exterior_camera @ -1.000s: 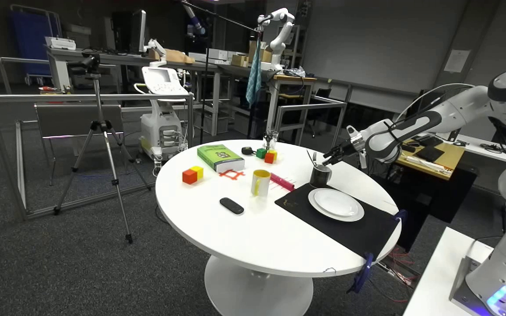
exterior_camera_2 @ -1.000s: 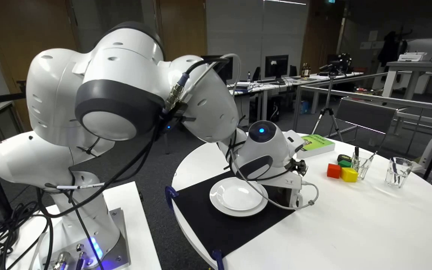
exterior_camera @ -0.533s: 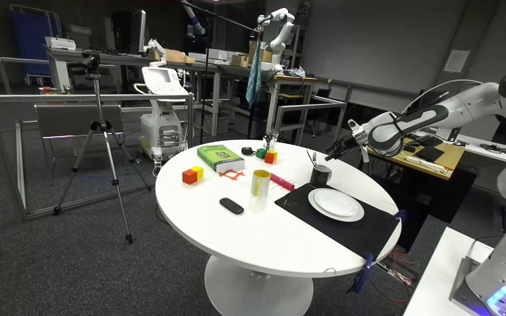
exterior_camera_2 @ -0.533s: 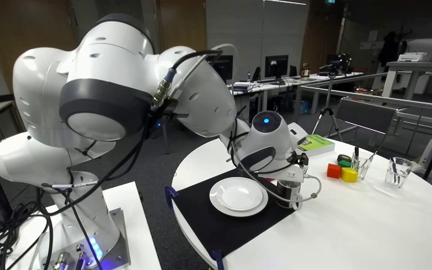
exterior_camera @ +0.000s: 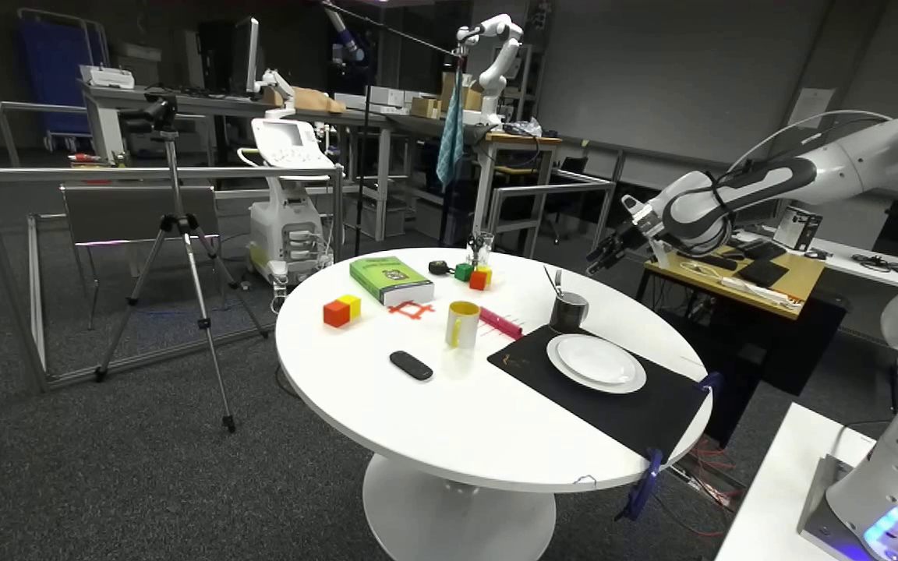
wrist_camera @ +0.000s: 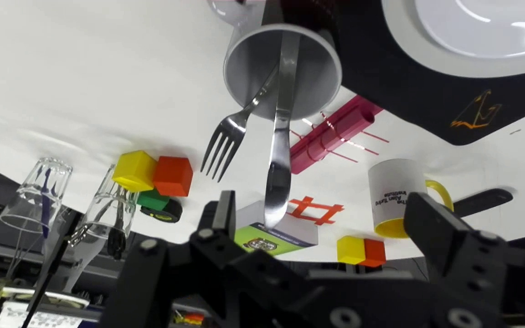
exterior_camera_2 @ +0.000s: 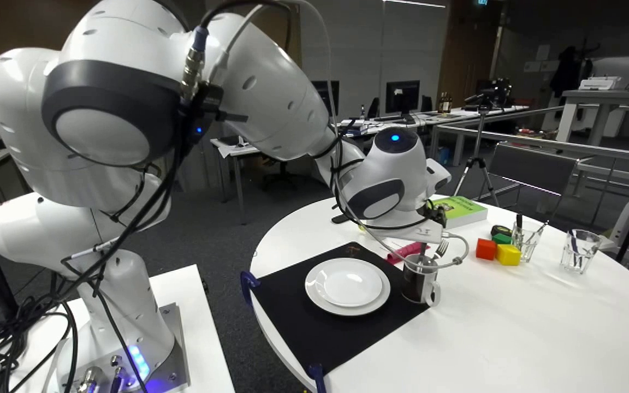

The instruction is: Pick up the silver knife and put it in the black and white mug

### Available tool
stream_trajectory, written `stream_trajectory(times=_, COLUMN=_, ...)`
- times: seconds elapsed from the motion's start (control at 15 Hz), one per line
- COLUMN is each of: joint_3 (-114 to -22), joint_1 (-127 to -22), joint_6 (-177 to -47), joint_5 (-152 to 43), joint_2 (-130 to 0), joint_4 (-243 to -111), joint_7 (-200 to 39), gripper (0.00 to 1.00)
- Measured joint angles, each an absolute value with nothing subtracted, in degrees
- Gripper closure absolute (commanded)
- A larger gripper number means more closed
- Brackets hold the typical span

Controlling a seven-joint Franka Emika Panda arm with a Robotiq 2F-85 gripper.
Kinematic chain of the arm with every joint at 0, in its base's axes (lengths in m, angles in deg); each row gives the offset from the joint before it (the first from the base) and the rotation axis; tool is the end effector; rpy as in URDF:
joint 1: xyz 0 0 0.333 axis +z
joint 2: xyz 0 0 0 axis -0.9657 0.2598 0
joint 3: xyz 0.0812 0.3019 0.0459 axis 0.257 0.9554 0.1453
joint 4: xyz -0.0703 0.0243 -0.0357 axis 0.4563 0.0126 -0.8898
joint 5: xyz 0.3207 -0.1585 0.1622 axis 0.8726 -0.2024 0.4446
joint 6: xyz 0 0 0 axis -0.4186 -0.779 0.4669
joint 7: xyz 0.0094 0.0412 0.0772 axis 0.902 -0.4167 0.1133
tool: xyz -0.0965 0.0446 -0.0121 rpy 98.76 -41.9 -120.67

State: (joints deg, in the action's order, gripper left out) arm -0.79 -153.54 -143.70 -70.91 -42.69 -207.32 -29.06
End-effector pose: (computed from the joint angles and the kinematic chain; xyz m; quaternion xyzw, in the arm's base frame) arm 0.5790 -0.1796 0.3013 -0.9026 -0.2866 -0.3180 0.0457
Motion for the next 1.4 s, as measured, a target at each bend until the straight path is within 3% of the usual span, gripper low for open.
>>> stream_trajectory(times=0.6, joint_3=1.45, joint_1=-153.52, joint_6=-127.34, joint_5=-57.24, joint_2=-61.17, joint_4=-209.85, joint_7=-28.24, gripper=0.0)
stream_trajectory(times=1.4, joint_3=2.2, joint_1=-151.75, joint_6=-124.22, joint_5=-49.84, joint_2=-86.15, joint_4=-217.84, joint_7=-36.23, gripper=0.0)
